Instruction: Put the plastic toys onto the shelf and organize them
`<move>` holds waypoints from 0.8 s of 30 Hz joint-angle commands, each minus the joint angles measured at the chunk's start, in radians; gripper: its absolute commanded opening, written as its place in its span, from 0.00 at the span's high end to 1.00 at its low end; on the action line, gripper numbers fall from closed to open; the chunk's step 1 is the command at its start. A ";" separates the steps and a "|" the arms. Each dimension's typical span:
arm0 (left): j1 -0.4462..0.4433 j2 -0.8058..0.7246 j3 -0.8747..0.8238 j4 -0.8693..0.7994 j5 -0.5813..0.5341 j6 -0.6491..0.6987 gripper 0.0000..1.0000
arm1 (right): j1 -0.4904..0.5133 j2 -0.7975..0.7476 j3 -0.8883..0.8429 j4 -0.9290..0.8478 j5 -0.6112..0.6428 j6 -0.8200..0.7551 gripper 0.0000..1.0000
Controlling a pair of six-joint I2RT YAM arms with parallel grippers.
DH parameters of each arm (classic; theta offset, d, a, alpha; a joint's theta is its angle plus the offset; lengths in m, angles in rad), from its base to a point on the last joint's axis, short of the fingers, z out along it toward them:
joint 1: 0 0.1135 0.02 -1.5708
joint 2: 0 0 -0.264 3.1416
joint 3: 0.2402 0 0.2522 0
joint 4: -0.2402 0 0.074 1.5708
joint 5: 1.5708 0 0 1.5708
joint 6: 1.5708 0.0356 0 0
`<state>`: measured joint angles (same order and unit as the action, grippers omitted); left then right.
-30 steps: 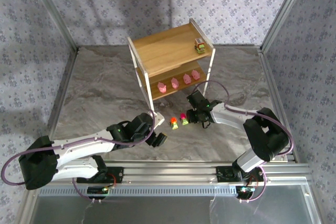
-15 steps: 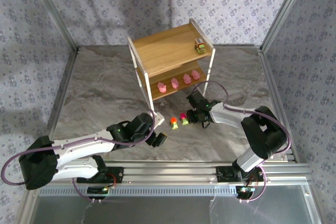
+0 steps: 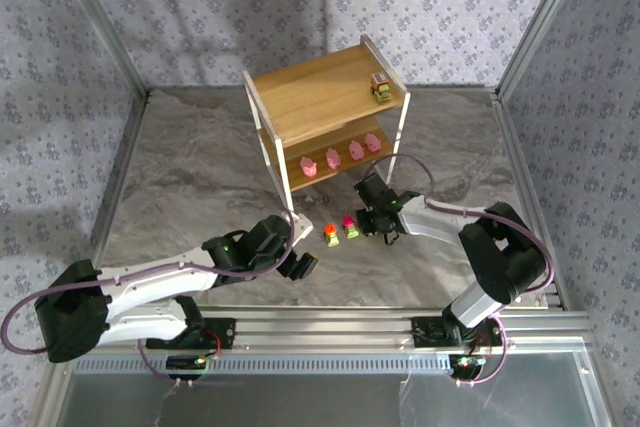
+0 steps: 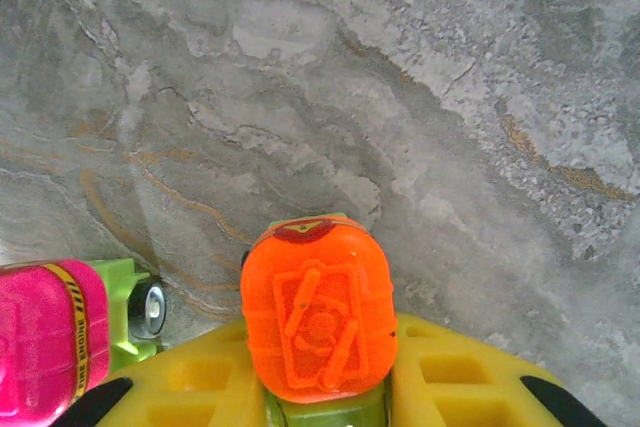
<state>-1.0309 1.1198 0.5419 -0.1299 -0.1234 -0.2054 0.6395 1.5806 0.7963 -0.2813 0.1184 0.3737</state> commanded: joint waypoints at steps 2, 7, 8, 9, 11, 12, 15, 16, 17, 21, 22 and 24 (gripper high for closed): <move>-0.009 -0.049 0.005 0.019 -0.003 0.013 0.09 | 0.005 -0.018 -0.008 -0.038 0.027 -0.001 0.73; -0.009 -0.089 -0.011 0.027 -0.001 0.012 0.09 | 0.011 -0.051 -0.005 -0.058 0.042 0.003 0.73; -0.009 -0.096 -0.014 0.027 -0.001 0.012 0.09 | 0.012 -0.059 -0.002 -0.066 0.044 0.004 0.73; -0.009 -0.101 -0.016 0.028 -0.001 0.012 0.09 | 0.014 -0.065 -0.001 -0.071 0.047 0.003 0.73; -0.009 -0.110 -0.018 0.029 -0.002 0.012 0.09 | 0.015 -0.077 0.001 -0.082 0.053 0.004 0.73; -0.009 -0.113 -0.019 0.030 0.000 0.011 0.09 | 0.016 -0.080 0.003 -0.086 0.055 0.003 0.73; -0.009 -0.119 -0.022 0.031 0.000 0.011 0.09 | 0.019 -0.096 0.005 -0.099 0.059 0.003 0.73; -0.010 -0.123 -0.023 0.032 0.002 0.012 0.09 | 0.021 -0.102 0.007 -0.103 0.062 0.003 0.74; -0.009 -0.127 -0.025 0.032 0.001 0.011 0.09 | 0.024 -0.110 0.010 -0.110 0.065 0.004 0.74; -0.010 -0.148 -0.032 0.035 -0.002 0.012 0.09 | 0.034 -0.145 0.026 -0.144 0.078 0.005 0.73; -0.009 -0.152 -0.035 0.036 -0.002 0.011 0.09 | 0.036 -0.156 0.032 -0.155 0.081 0.005 0.73; -0.009 -0.161 -0.038 0.036 -0.004 0.012 0.09 | 0.045 -0.175 0.045 -0.178 0.090 0.005 0.74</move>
<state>-1.0309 0.9836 0.5125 -0.1116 -0.1230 -0.2058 0.6727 1.4448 0.8028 -0.3973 0.1753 0.3740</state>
